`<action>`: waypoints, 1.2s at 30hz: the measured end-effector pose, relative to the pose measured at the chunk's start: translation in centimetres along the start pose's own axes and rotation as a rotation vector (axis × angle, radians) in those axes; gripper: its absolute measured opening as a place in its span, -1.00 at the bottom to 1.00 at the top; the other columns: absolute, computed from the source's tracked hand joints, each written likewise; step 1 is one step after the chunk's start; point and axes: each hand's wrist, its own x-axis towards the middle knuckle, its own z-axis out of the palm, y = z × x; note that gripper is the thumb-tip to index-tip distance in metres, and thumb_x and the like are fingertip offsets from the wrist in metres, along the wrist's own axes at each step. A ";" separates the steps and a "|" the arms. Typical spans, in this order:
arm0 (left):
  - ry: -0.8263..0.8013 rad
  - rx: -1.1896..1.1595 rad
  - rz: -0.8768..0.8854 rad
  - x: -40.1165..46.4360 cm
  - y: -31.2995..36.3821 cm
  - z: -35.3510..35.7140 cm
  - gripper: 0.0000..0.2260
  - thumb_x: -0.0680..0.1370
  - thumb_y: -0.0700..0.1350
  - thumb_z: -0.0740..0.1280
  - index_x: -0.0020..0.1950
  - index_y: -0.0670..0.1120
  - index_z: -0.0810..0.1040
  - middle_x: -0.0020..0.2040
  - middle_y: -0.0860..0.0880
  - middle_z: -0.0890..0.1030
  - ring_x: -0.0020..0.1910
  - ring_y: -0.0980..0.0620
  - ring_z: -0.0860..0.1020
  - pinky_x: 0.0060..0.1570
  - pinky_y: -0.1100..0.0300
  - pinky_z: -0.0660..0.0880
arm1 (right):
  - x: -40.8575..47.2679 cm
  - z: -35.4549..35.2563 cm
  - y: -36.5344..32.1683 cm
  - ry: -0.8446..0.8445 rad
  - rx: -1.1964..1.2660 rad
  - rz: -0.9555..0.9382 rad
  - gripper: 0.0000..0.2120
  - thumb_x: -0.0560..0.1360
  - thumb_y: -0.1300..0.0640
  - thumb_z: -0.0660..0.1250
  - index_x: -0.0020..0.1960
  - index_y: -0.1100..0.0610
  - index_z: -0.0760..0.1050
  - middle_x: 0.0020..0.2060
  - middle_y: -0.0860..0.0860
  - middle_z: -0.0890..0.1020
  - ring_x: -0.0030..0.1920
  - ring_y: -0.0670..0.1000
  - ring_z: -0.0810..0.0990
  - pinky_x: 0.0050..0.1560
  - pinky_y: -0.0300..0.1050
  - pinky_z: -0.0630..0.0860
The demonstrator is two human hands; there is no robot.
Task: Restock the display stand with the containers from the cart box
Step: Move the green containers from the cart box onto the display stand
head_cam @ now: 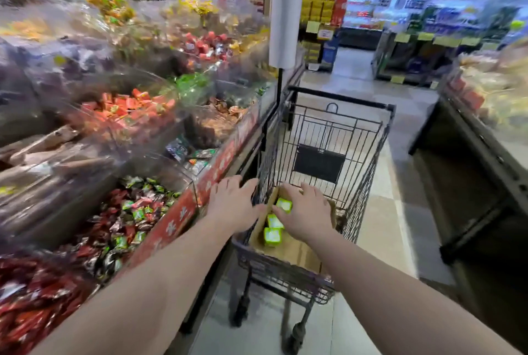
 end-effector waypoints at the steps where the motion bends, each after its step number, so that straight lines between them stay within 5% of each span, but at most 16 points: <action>1: -0.006 -0.006 0.018 1.7 0.7 0.8 -0.42 0.52 0.25 0.19 0.50 0.15 0.15 0.51 -0.08 0.19 0.48 -0.13 0.13 0.43 -0.05 0.04 | 1.2 0.2 1.2 0.004 0.004 0.016 -0.39 0.49 -0.30 0.17 0.49 -0.19 0.15 0.49 0.08 0.22 0.51 0.13 0.11 0.44 0.14 0.13; 9: -0.098 -0.037 0.079 16.6 2.1 9.2 -0.40 0.49 0.23 0.25 0.48 0.09 0.19 0.46 -0.07 0.28 0.43 -0.13 0.23 0.41 -0.02 0.18 | 14.1 4.1 10.3 -0.062 -0.034 0.147 -0.34 0.46 -0.30 0.23 0.49 -0.16 0.17 0.43 0.09 0.33 0.44 0.14 0.25 0.43 0.04 0.24; 15: -0.316 -0.134 0.076 25.1 1.7 17.0 -0.26 0.44 0.20 0.34 0.53 0.05 0.12 0.44 -0.04 0.31 0.40 -0.11 0.28 0.37 0.07 0.25 | 22.6 9.6 16.2 -0.225 -0.040 0.231 -0.32 0.43 -0.29 0.24 0.49 -0.13 0.19 0.33 0.04 0.44 0.32 0.15 0.41 0.31 0.01 0.40; 20: -0.434 -0.198 0.028 27.8 1.8 23.5 -0.26 0.43 0.13 0.37 0.52 0.00 0.14 0.43 -0.06 0.32 0.39 -0.11 0.29 0.40 0.10 0.21 | 25.6 15.6 18.5 -0.402 0.072 0.343 -0.28 0.44 -0.09 0.32 0.52 -0.03 0.13 0.37 0.08 0.39 0.36 0.16 0.38 0.30 0.00 0.40; 28: -0.455 -0.312 -0.183 29.9 1.2 34.6 -0.24 0.44 0.06 0.41 0.54 0.07 0.08 0.47 0.02 0.24 0.46 -0.02 0.18 0.39 0.23 0.08 | 29.7 29.7 22.5 -0.487 0.130 0.516 -0.21 0.36 -0.25 0.39 0.42 0.11 0.21 0.31 0.07 0.37 0.33 0.13 0.39 0.21 0.01 0.42; 31: -0.471 -0.254 -0.264 30.3 0.8 38.1 -0.23 0.41 0.13 0.41 0.53 0.15 0.09 0.47 0.06 0.25 0.47 0.02 0.17 0.43 0.11 0.04 | 31.0 34.8 23.5 -0.492 0.082 0.541 -0.22 0.31 -0.29 0.41 0.35 0.11 0.26 0.28 0.06 0.38 0.35 0.13 0.37 0.23 0.03 0.41; 36: -0.274 -0.039 -0.209 29.6 0.5 41.9 -0.29 0.23 0.18 0.51 0.35 0.10 0.43 0.22 0.02 0.55 0.24 -0.07 0.47 0.24 0.01 0.13 | 32.5 39.5 24.4 -0.537 0.086 0.567 -0.25 0.33 -0.19 0.46 0.33 0.17 0.26 0.26 0.10 0.40 0.30 0.14 0.42 0.23 -0.02 0.37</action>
